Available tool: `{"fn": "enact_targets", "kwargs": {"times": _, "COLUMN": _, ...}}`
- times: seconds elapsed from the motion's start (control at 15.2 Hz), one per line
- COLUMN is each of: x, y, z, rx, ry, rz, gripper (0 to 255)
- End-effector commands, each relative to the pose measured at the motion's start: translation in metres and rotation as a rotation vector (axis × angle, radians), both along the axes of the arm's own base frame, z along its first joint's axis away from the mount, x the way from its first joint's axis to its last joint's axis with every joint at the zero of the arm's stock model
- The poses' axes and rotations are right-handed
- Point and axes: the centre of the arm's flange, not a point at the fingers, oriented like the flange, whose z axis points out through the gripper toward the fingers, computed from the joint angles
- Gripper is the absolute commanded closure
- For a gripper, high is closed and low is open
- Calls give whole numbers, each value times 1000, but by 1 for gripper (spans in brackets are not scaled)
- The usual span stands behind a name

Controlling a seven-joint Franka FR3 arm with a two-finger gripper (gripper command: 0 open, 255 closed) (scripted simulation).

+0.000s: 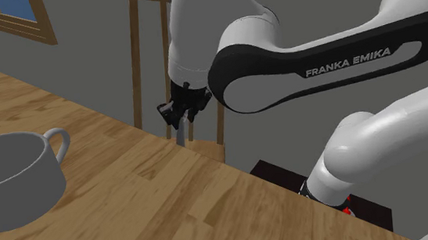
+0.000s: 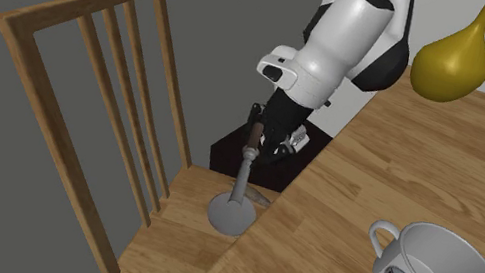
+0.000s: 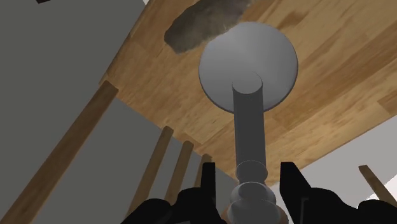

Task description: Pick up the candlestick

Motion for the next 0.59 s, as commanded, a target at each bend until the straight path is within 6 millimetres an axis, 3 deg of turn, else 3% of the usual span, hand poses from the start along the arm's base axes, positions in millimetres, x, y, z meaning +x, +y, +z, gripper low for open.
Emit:
{"fn": "enact_targets", "kwargs": {"times": 0.0, "x": 0, "y": 1, "z": 11, "rx": 0, "ry": 0, "rz": 0, "gripper": 255}}
{"fn": "enact_targets", "kwargs": {"times": 0.4, "x": 0, "y": 1, "z": 43, "rx": 0, "ry": 0, "rz": 0, "gripper": 255}}
{"fn": "enact_targets", "kwargs": {"times": 0.53, "x": -1, "y": 1, "z": 43, "rx": 0, "ry": 0, "rz": 0, "gripper": 255}}
